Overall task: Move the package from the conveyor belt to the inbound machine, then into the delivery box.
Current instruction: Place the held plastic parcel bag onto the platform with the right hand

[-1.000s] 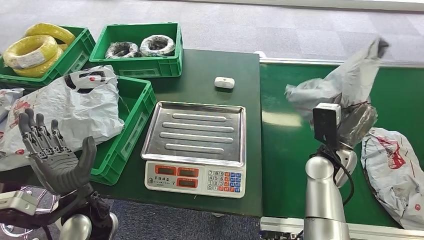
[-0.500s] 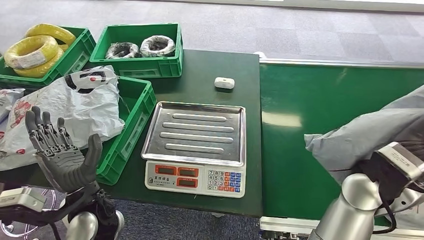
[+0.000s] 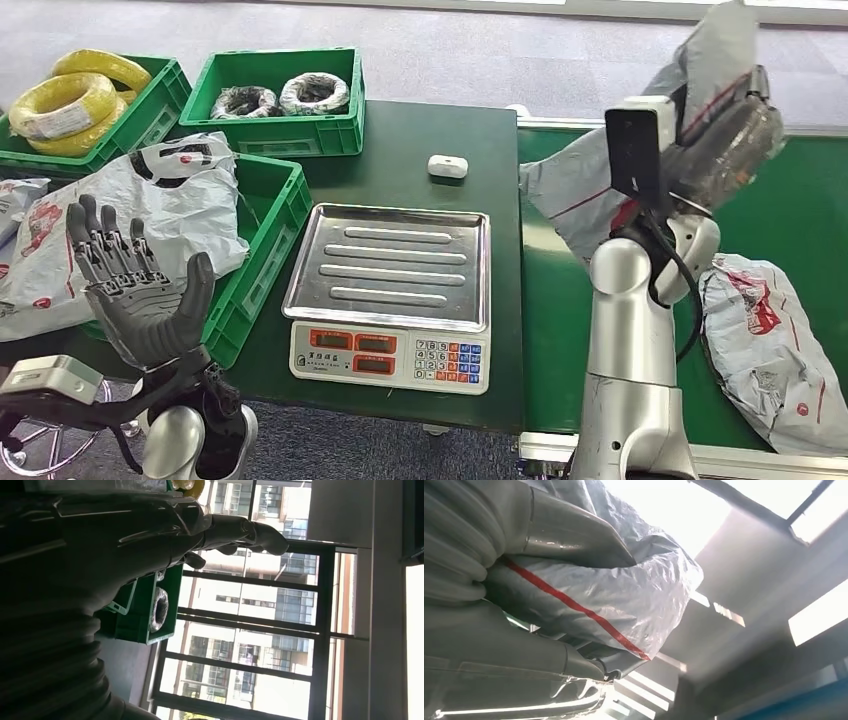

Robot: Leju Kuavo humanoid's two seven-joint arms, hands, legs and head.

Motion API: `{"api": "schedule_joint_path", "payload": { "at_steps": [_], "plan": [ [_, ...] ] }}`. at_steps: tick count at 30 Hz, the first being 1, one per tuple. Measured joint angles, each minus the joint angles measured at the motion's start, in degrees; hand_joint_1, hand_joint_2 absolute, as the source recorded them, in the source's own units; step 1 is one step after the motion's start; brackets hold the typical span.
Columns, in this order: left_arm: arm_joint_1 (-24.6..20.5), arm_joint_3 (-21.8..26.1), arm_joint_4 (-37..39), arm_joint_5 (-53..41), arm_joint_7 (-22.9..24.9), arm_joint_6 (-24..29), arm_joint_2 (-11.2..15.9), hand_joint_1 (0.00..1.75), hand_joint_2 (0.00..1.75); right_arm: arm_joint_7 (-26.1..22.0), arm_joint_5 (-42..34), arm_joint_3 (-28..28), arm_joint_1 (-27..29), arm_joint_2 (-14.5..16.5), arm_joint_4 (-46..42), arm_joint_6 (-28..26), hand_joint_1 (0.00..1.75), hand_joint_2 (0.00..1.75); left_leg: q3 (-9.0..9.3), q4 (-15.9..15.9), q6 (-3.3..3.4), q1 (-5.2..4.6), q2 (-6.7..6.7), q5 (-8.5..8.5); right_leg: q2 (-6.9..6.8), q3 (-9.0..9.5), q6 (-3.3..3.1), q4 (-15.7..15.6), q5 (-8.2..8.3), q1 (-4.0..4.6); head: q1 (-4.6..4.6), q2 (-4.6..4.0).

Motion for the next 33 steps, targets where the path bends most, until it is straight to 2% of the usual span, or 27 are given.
{"api": "schedule_joint_path", "payload": {
  "at_steps": [3,6,9,12,18,27,33],
  "plan": [
    [-0.96,-0.39,0.70,0.21,0.00,-0.70,-0.01,0.00,1.75,5.52,5.94,2.70,-8.15,-1.11,14.20,2.67,1.75,1.75,-0.01,0.02,0.02,0.00,-0.06,0.03,-0.04,-0.01,0.01,-0.01,0.02,0.00,0.00,0.00],
    [-1.47,-0.80,1.54,0.36,0.00,-1.33,-0.05,0.00,1.75,8.69,10.60,5.35,-15.22,-1.33,26.54,3.49,1.75,1.75,-0.02,0.03,0.02,0.01,-0.11,0.05,-0.08,-0.01,0.02,0.00,0.02,0.00,0.01,0.00],
    [-1.82,-0.95,2.34,0.55,0.00,-1.96,-0.09,0.00,1.75,9.56,13.76,8.01,-19.43,-1.27,35.13,5.01,1.75,1.75,-0.03,0.02,0.02,0.01,-0.11,0.05,-0.08,-0.02,0.02,0.01,0.02,0.01,0.01,0.00],
    [-1.86,-0.93,2.92,0.75,0.00,-2.47,-0.08,0.00,1.75,9.05,15.42,10.33,-21.05,-0.93,40.71,6.17,1.75,1.75,-0.10,0.02,0.02,0.01,-0.11,0.04,-0.08,-0.07,0.02,0.00,0.01,0.01,0.02,0.00],
    [-1.85,-0.67,3.34,0.92,0.00,-3.90,0.01,0.00,1.75,1.79,17.65,14.25,-21.12,0.38,46.12,9.00,1.75,1.75,-0.15,0.02,0.01,0.01,-0.10,0.03,-0.07,-0.15,0.02,-0.01,0.01,0.01,0.01,0.00],
    [-1.84,-0.26,3.38,0.92,0.00,-4.13,0.09,0.00,1.75,0.81,17.98,16.19,-21.12,1.05,48.49,9.38,1.75,1.75,-0.14,0.03,0.02,0.00,-0.11,0.03,-0.08,-0.13,0.02,-0.01,0.01,0.00,0.02,0.00],
    [-1.72,0.19,3.39,0.92,0.00,-4.97,0.27,0.00,1.75,-3.09,19.90,18.42,-20.45,2.52,49.34,9.77,1.75,1.75,-0.14,0.01,0.01,0.02,-0.08,0.03,-0.06,-0.15,0.02,0.00,0.01,0.02,0.01,0.00]
  ]
}}
